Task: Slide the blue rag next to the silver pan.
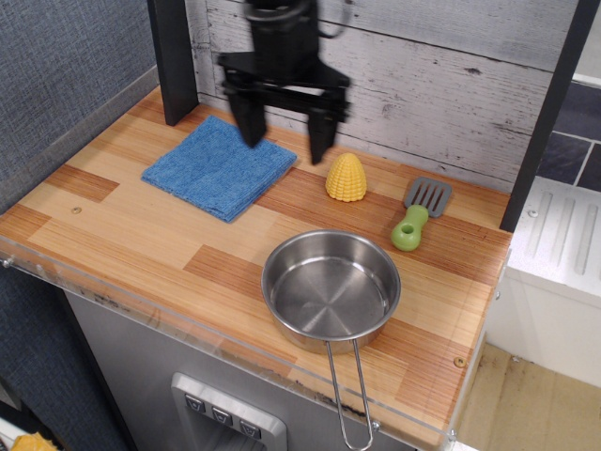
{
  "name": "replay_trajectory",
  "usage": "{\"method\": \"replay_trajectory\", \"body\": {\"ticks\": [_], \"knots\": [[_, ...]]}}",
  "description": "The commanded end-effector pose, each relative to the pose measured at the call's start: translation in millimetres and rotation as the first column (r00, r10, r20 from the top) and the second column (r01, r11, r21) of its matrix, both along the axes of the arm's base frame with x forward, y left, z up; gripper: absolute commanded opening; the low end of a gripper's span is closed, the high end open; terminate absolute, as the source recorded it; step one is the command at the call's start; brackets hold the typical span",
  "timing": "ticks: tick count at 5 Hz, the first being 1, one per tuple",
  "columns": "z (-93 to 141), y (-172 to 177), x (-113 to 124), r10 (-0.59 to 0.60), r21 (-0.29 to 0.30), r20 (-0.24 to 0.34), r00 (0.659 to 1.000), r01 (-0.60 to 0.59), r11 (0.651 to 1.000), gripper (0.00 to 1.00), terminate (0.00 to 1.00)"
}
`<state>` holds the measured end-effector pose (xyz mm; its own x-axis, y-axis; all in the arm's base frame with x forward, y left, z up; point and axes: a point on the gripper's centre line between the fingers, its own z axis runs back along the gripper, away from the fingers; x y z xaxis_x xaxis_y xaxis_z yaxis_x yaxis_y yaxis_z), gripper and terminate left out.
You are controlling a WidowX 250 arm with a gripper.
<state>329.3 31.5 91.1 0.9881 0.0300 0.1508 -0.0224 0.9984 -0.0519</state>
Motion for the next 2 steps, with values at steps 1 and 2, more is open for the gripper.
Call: {"method": "replay_trajectory", "body": {"ticks": [1,2], "knots": [[-5.7,52.1,24.4,0.001,-0.001,0.044,0.999,-0.001,1.000,1.00,0.00],[-13.7,68.8,30.7,-0.016,-0.019,0.056,0.998,0.017,1.000,1.00,0.00]]}}
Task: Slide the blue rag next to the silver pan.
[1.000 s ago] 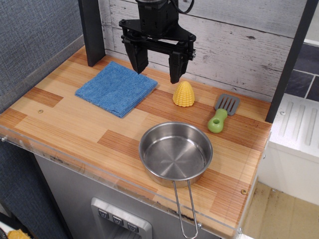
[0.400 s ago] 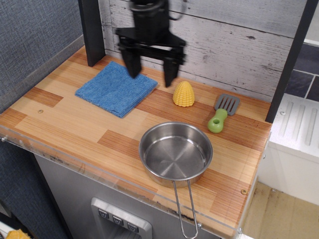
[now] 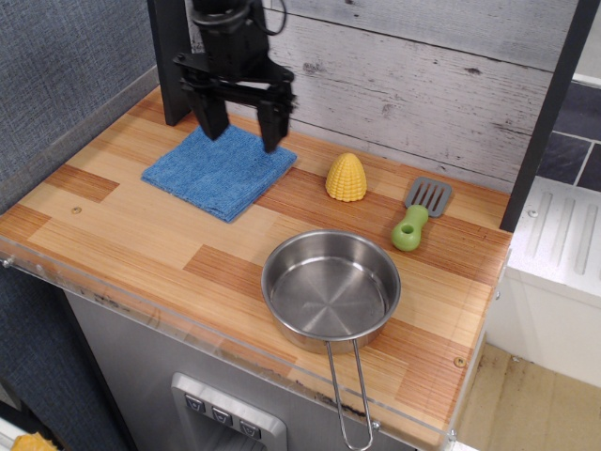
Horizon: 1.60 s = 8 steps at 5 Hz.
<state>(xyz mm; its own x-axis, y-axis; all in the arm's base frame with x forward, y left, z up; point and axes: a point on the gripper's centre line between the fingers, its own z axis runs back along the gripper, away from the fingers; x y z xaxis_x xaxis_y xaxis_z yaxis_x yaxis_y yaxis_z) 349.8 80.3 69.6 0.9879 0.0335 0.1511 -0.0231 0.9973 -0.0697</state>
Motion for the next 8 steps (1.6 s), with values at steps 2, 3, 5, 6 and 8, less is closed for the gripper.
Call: {"method": "replay_trajectory", "body": {"ticks": [2,3,5,6,8], "knots": [[-3.7,17.3,23.0,-0.137,0.004,0.037,0.990,0.137,0.991,1.00,0.00],[-10.6,20.8,21.9,-0.162,0.005,0.031,0.986,0.162,0.987,1.00,0.00],[-20.9,37.5,24.8,-0.227,0.023,0.008,0.974,0.226,0.974,1.00,0.00],[-24.2,46.1,24.2,-0.244,0.022,0.004,0.970,0.244,0.970,1.00,0.00],[-46.1,42.1,22.7,-0.284,0.011,-0.031,0.958,0.284,0.959,1.00,0.00]]}}
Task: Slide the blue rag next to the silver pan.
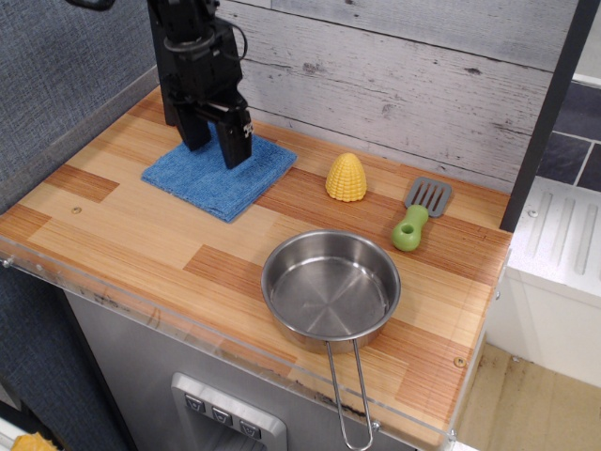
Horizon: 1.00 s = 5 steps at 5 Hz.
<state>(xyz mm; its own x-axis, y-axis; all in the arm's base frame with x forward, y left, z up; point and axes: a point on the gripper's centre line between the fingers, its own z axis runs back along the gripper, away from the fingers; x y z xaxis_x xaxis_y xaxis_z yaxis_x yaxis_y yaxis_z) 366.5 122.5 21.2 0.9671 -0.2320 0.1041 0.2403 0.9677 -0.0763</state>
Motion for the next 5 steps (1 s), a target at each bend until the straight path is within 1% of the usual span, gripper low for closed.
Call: {"method": "replay_trajectory", "body": {"ticks": [1,2,3,4,5], "knots": [[-19.2,-6.0,-1.1,-0.021,-0.008,-0.013,1.000,0.021,1.000,1.00,0.00],[-26.7,-8.4,-7.6,-0.011,-0.027,-0.035,0.999,0.010,1.000,1.00,0.00],[-27.8,-12.4,-13.9,-0.027,-0.007,-0.049,0.998,0.027,1.000,1.00,0.00],[-35.6,-18.2,-25.4,-0.030,0.005,-0.078,0.996,0.030,1.000,1.00,0.00],[-38.1,-23.1,-30.0,-0.041,0.010,-0.091,0.995,0.043,0.999,1.00,0.00]]}}
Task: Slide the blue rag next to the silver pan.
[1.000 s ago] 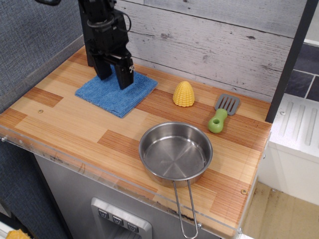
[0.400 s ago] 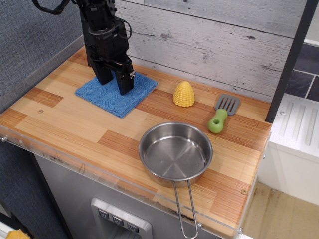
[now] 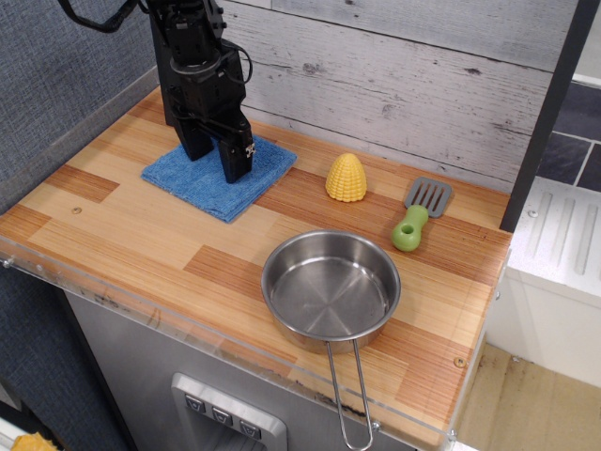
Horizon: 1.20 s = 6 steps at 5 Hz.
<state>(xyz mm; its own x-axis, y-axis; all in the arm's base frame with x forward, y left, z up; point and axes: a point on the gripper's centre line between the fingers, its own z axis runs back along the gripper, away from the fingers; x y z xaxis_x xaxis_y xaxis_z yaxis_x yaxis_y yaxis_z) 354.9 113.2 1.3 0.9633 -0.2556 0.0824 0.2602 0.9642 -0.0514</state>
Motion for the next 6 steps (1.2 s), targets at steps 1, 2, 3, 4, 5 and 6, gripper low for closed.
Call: {"method": "replay_trajectory", "body": {"ticks": [1,2,3,4,5,6], "knots": [[-14.8,-12.2,-28.0,0.002,-0.032,-0.076,0.997,-0.004,0.999,1.00,0.00],[-9.3,-10.9,-48.7,0.035,-0.063,-0.078,0.996,-0.040,0.997,1.00,0.00],[-1.6,-16.0,-81.2,0.067,-0.088,-0.066,0.996,-0.072,0.993,1.00,0.00],[0.6,-23.8,-119.4,0.094,-0.093,-0.072,0.993,-0.101,0.991,1.00,0.00],[4.5,-29.0,-143.5,0.114,-0.106,-0.061,0.992,-0.120,0.987,1.00,0.00],[7.9,-32.8,-144.8,0.113,-0.098,-0.050,0.992,-0.118,0.988,1.00,0.00]]}}
